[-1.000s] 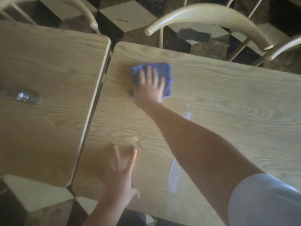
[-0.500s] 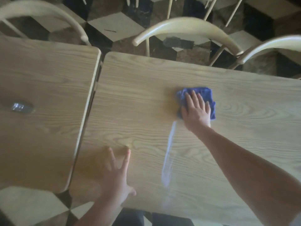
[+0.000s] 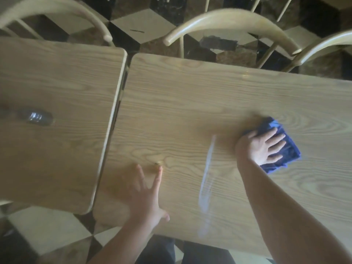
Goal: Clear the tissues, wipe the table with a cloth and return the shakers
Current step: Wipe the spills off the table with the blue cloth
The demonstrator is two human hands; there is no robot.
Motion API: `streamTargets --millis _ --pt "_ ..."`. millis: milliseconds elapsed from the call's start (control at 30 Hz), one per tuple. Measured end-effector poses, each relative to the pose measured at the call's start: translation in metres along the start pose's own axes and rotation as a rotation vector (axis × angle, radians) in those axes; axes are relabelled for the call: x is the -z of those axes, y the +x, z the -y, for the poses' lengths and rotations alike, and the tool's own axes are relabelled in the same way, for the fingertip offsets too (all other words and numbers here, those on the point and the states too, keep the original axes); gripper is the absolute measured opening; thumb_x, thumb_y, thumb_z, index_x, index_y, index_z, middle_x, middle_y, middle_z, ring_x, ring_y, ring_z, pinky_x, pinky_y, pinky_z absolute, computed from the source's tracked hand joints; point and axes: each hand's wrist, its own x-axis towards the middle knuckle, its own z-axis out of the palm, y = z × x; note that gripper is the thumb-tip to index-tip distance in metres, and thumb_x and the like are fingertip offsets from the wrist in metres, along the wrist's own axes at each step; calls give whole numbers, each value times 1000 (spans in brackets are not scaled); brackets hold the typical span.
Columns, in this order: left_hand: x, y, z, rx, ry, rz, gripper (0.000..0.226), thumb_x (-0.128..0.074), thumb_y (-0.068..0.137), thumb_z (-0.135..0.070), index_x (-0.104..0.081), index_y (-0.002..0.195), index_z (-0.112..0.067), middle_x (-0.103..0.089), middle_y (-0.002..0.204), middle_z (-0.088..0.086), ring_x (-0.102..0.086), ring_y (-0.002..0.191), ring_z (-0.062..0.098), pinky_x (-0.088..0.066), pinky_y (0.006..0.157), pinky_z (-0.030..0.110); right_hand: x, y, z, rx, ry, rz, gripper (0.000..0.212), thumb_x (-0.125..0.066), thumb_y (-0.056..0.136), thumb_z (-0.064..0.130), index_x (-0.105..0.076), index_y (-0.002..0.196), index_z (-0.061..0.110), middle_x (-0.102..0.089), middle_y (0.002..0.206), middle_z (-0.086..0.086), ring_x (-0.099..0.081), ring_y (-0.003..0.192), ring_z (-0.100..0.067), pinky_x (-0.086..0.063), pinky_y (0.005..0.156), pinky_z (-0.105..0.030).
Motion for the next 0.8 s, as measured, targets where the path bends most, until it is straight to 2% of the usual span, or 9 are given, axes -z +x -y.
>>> streamTargets --millis 133,233,333,400,500,600,700,800 --pt "-6 4 1 -5 -4 -35 150 -86 48 -64 36 135 -54 48 148 9 23 139 55 -20 108 72 -56 -69 74 475 -116 133 67 -43 93 44 -23 154 23 -13 164 -4 -9 151 -24 -4 118 -56" --pt "-21 -3 11 -34 -5 -103 138 -77 55 -71 29 141 -52 37 155 7 19 142 52 -19 109 72 -89 -139 110 907 -221 354 67 -37 93 42 -18 155 23 -7 165 -3 -2 152 -24 1 119 -55" --pt "-56 -37 27 -31 7 -202 109 -62 67 -77 0 151 -47 6 164 7 -4 146 49 -31 108 67 -105 -211 105 1329 -330 512 64 -33 96 41 -18 155 22 -5 165 -4 -1 152 -24 -2 119 -57" --pt "-81 -64 45 -5 -49 -190 90 -58 74 -72 -25 151 -40 -18 162 9 -22 144 48 -45 98 64 -107 -248 75 1493 -383 602 63 -34 97 42 -19 155 23 -7 165 -5 -2 152 -24 -2 119 -57" --pt "-104 -89 74 1 -42 -206 65 -34 87 -67 -50 140 -34 -39 153 8 -52 127 41 -57 80 56 -98 -279 12 1680 -419 677 60 -31 98 43 -23 154 24 -13 164 -3 -5 151 -24 1 120 -55" --pt "-101 -91 81 -6 -31 -255 65 -16 96 -60 -59 133 -30 -47 147 11 -56 122 40 -56 83 48 -89 -268 -21 1796 -451 707 58 -27 96 45 -29 152 29 -19 163 2 -11 151 -22 -2 121 -52" --pt "-88 -84 70 2 -41 -310 55 -33 93 -53 -59 134 -27 -48 146 17 -47 130 42 -52 93 49 -78 -227 -15 1767 -454 661 59 -28 92 49 -36 149 32 -28 160 5 -23 148 -20 -9 120 -49" --pt "-85 -78 55 -28 -55 -324 55 -56 87 -44 -53 139 -27 -47 144 21 -42 132 42 -48 98 52 -62 -161 -1 1557 -414 556 60 -33 90 51 -42 146 32 -36 157 5 -34 144 -21 -21 117 -49"
